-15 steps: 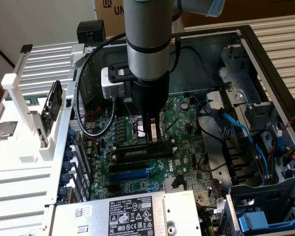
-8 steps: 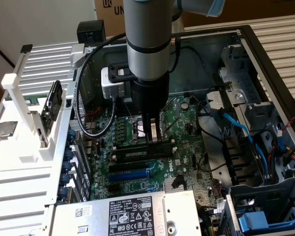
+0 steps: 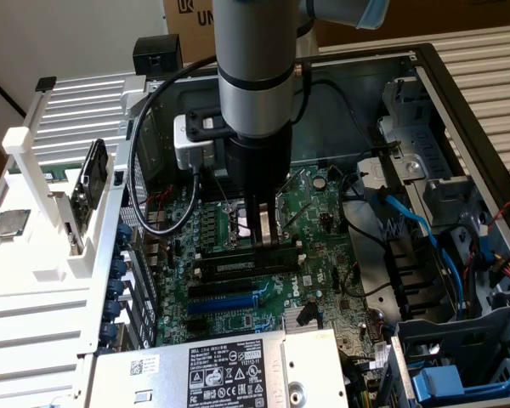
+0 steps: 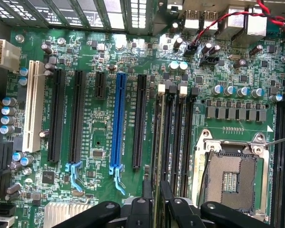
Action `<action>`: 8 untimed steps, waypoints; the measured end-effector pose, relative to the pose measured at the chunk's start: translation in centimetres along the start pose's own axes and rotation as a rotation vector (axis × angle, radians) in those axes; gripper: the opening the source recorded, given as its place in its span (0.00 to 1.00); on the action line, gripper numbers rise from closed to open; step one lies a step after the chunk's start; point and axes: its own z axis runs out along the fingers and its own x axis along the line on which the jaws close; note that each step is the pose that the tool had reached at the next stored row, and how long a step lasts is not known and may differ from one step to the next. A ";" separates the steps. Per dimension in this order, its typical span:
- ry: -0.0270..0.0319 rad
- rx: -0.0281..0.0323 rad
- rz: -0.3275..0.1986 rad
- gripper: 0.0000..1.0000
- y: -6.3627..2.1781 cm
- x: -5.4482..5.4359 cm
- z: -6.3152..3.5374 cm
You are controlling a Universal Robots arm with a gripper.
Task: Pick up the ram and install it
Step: 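Insert the ram into the slot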
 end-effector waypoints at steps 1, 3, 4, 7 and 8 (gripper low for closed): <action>0.0001 0.0000 0.000 0.22 0.04 0.0 -0.07; 0.0001 0.0000 0.000 0.22 0.08 0.0 -0.29; 0.0001 -0.0001 0.000 0.22 0.11 0.0 -0.43; 0.0001 0.0000 0.000 0.22 0.20 0.0 -1.04; 0.0000 0.0000 0.000 0.22 0.21 0.0 -1.14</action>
